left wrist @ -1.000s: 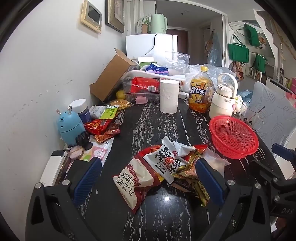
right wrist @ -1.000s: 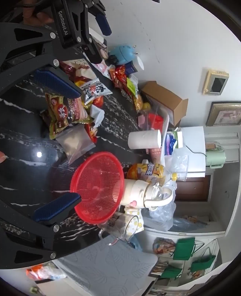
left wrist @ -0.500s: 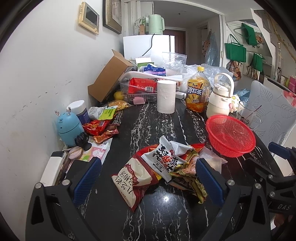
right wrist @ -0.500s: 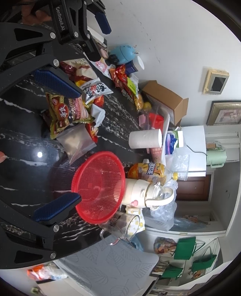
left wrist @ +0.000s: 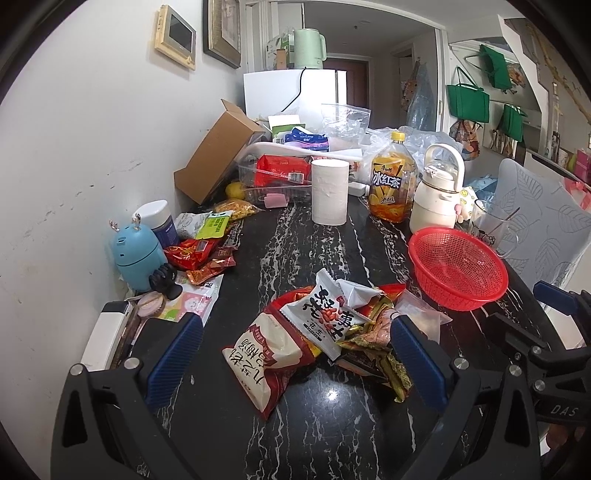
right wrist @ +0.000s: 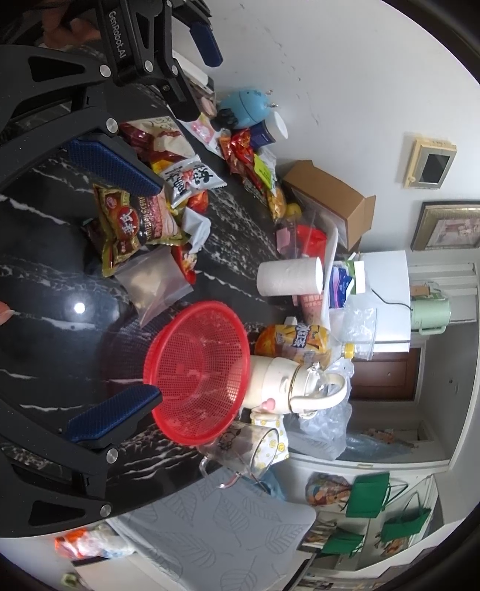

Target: Organize snacks

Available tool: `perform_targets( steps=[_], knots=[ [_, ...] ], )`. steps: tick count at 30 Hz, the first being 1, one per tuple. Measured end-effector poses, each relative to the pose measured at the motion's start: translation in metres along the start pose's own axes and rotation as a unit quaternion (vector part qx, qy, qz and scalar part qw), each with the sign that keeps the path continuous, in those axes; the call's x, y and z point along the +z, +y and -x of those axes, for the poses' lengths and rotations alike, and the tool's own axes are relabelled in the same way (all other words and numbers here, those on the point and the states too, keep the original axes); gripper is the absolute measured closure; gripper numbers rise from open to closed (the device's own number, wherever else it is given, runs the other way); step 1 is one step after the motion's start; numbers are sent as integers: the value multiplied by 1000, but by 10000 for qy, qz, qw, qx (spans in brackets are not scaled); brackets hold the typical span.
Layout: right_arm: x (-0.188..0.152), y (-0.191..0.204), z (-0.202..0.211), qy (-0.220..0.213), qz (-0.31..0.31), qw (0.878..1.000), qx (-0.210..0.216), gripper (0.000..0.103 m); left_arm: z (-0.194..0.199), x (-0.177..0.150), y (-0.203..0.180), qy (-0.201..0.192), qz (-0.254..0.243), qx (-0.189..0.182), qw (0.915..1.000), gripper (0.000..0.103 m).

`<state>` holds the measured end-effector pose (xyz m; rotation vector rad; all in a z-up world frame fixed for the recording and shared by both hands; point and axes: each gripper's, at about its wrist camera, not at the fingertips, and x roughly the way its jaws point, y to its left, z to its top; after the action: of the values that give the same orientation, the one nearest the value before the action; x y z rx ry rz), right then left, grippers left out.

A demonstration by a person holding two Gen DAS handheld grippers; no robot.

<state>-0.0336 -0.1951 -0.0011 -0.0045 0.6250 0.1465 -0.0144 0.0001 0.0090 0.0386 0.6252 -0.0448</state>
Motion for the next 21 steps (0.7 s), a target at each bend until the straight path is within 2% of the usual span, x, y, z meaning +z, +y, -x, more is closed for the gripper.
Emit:
perform_targets(
  steps=[21],
  knots=[
    [-1, 2, -1, 14, 24, 10000, 2, 0, 3, -1, -2, -18, -20, -17, 10000, 0]
  ],
)
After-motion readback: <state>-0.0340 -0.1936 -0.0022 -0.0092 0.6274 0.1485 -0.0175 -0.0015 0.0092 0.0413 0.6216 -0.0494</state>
